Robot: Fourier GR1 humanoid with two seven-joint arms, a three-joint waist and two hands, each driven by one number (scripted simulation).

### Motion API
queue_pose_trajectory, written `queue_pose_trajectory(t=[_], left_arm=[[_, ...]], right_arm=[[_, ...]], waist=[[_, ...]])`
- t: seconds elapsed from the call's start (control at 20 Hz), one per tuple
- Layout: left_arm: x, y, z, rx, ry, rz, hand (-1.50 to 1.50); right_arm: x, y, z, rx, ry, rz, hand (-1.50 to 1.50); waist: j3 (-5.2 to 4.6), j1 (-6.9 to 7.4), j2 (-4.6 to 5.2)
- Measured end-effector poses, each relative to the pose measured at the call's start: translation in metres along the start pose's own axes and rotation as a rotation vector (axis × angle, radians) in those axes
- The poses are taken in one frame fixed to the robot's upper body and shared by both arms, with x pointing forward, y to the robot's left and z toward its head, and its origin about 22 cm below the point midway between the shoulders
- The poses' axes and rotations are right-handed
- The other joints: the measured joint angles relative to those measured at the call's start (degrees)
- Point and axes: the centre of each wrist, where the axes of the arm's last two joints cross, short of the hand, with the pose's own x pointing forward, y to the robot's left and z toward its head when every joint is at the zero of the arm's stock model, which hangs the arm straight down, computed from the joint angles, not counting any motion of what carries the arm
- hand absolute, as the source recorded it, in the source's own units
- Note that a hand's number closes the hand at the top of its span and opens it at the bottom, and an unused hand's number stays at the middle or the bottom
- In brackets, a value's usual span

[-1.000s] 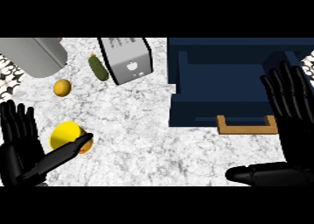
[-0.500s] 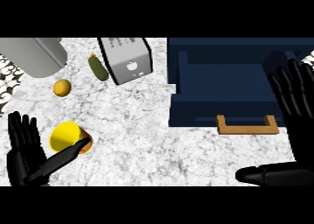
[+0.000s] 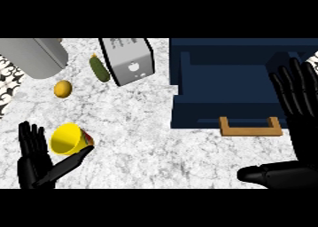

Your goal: Pick up the cup, place it into the drawer and close the drawer

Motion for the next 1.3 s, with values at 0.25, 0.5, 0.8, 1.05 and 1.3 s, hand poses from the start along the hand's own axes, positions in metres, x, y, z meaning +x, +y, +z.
queue_pose_trajectory(t=[0.25, 0.5, 0.8, 1.05, 1.3], left_arm=[[-0.021, 0.006, 0.002, 0.017, 0.006, 0.005, -1.50], [-0.045, 0.017, 0.001, 0.037, 0.000, 0.006, -1.50], [-0.061, 0.021, 0.002, 0.049, 0.017, -0.002, -1.50], [-0.072, 0.029, -0.001, 0.031, 0.028, 0.002, -1.50], [-0.083, 0.032, 0.000, 0.014, 0.020, 0.015, -1.50]], right_arm=[[0.002, 0.003, 0.004, 0.006, -0.002, 0.000, -1.50], [0.006, 0.001, 0.005, 0.008, 0.001, -0.010, -1.50], [0.000, 0.001, 0.009, 0.014, 0.004, -0.007, -1.50], [0.004, 0.000, 0.003, 0.010, 0.003, -0.010, -1.50], [0.006, -0.003, 0.011, 0.014, 0.000, -0.016, -1.50]], waist=[[0.00, -0.03, 0.00], [-0.01, -0.06, 0.01], [0.00, -0.08, 0.01], [0.00, -0.06, 0.01], [0.00, -0.12, 0.00]])
